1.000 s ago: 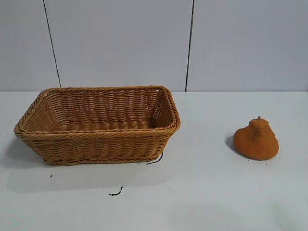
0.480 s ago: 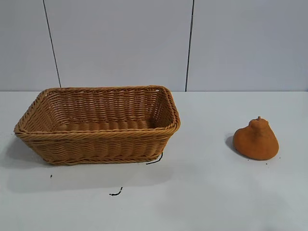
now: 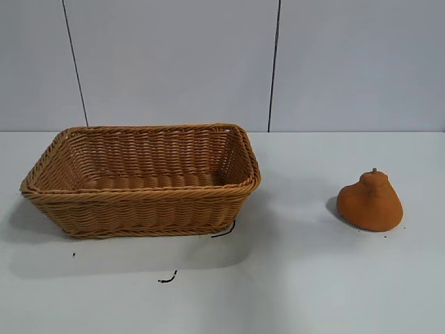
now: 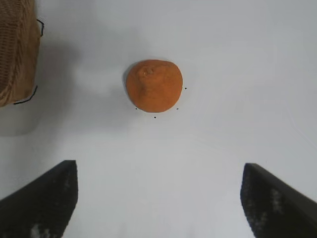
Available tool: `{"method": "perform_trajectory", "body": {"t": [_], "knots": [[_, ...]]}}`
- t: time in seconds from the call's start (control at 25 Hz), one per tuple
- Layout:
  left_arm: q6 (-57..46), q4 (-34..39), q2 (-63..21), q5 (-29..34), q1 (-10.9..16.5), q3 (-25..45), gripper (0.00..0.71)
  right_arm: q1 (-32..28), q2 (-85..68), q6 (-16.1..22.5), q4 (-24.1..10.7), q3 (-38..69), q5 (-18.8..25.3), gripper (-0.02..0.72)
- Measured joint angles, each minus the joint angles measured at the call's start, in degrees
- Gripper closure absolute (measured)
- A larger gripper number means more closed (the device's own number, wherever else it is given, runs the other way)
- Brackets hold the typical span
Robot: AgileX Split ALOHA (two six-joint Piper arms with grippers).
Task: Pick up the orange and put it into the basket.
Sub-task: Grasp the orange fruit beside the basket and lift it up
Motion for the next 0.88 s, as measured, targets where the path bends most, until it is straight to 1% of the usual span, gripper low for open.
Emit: {"method": "perform_trajectory", "body": {"t": [0.16,0.28,0.44,0.64,0.68,0.72,0.76,0.8,0.88], "knots": [[0.0,0.0,0.0,0.0,0.0,0.0,0.071,1.57,9.33,-0.93,0.01,-3.02,-1.33,0.069],[0.0,0.0,0.0,0.0,0.0,0.0,0.071,1.91,15.11,0.59,0.01,-3.55,-3.79,0.069],[0.0,0.0,0.0,0.0,0.0,0.0,0.071,1.91,21.51,3.25,-1.42,-3.55,-6.31,0.069],[0.0,0.0,0.0,0.0,0.0,0.0,0.071,1.91,26.15,3.76,-1.89,-3.55,-8.61,0.073],[0.0,0.0,0.0,-0.05,0.0,0.0,0.071,1.91,26.53,3.76,-1.89,-3.55,-9.12,0.092],[0.0,0.0,0.0,-0.05,0.0,0.0,0.071,1.91,26.7,3.76,-1.89,-3.55,-9.59,0.136],[0.0,0.0,0.0,-0.05,0.0,0.0,0.071,1.91,26.7,3.76,-1.89,-3.55,-10.02,0.197],[0.0,0.0,0.0,-0.05,0.0,0.0,0.071,1.91,26.7,3.76,-1.89,-3.55,-10.18,0.294],[0.0,0.0,0.0,-0.05,0.0,0.0,0.071,1.91,26.12,3.76,-1.89,-3.55,-10.25,0.51]]}}
